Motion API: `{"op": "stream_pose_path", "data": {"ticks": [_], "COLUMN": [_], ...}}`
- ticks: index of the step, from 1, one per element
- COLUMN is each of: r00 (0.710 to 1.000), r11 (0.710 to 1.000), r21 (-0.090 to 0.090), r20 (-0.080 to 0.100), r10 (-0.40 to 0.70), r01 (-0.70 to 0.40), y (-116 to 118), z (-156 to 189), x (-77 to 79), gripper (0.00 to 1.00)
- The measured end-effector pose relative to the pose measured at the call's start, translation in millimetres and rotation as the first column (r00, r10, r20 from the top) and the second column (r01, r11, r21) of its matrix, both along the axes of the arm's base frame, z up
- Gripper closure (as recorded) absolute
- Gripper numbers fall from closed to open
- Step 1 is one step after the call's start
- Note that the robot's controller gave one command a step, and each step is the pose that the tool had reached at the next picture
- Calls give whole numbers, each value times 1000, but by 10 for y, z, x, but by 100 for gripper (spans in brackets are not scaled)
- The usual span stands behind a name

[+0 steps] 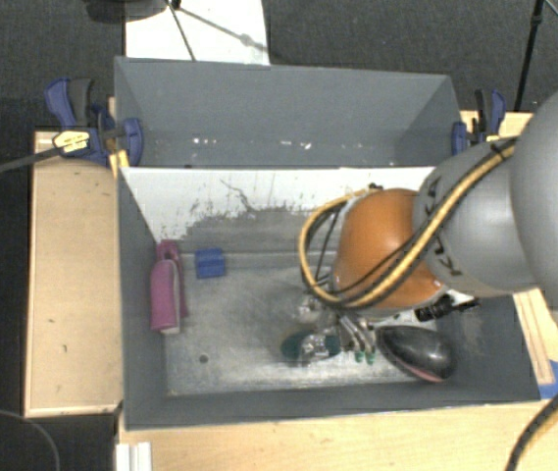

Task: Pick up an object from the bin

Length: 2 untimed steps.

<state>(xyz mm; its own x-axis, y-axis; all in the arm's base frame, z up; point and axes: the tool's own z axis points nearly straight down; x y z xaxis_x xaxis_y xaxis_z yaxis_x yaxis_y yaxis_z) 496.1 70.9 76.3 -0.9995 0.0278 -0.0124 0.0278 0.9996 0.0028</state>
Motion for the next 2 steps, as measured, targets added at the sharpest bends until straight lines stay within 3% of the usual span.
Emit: {"op": "stream_pose_path", "data": {"ticks": [1,2], "r00": [1000,999], "r11": [1000,999], "r21": [-4,-1], "r20": [-3,-2], "r10": [-31,40], "r01": [31,-40], "y": [122,173], "z": [-8,1483], "x": [16,78], "gripper": [100,100]}}
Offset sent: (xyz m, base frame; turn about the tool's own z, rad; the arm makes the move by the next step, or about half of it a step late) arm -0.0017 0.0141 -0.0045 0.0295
